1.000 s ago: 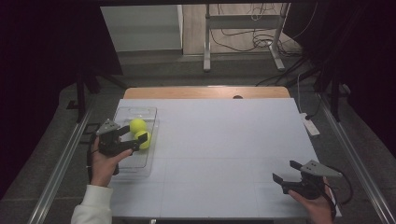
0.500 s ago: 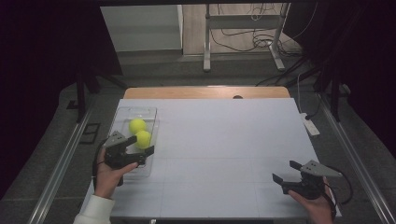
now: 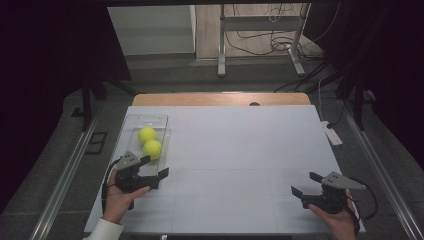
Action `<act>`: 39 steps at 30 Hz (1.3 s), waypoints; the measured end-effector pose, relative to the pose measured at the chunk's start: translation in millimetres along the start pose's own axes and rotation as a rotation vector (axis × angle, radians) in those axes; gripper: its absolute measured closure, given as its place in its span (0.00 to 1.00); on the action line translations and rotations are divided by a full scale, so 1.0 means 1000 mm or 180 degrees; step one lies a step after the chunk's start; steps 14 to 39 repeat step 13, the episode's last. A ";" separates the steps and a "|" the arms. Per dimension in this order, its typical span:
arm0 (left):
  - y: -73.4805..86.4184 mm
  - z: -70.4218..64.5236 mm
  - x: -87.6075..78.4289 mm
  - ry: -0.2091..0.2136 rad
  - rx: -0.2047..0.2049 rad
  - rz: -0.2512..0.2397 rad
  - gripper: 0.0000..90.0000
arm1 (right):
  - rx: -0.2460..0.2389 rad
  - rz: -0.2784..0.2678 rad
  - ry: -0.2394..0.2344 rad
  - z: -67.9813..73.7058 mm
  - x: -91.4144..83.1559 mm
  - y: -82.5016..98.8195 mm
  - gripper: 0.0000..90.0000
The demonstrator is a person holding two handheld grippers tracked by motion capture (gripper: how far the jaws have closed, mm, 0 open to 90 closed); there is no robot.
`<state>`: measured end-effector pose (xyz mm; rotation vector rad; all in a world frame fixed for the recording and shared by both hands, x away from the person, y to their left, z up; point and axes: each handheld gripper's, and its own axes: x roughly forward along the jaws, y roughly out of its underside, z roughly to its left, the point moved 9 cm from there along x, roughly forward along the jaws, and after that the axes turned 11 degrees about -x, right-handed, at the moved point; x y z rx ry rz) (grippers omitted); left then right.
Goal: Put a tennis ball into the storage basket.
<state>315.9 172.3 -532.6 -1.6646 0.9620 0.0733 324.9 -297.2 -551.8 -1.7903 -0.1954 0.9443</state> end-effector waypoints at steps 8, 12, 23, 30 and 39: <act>-0.001 -0.001 0.000 0.0007 0.0003 -0.0014 0.15 | 0.0007 -0.0014 0.0005 0.000 -0.001 -0.001 0.13; -0.002 -0.002 0.000 0.0020 0.0009 -0.0015 0.15 | 0.0002 -0.0008 -0.0001 0.000 0.000 0.000 0.13; -0.002 -0.002 0.000 0.0020 0.0009 -0.0015 0.14 | 0.0002 -0.0008 -0.0001 0.000 0.000 0.000 0.13; -0.002 -0.002 0.000 0.0020 0.0009 -0.0015 0.14 | 0.0002 -0.0008 -0.0001 0.000 0.000 0.000 0.13; -0.002 -0.002 0.000 0.0020 0.0009 -0.0015 0.14 | 0.0002 -0.0008 -0.0001 0.000 0.000 0.000 0.13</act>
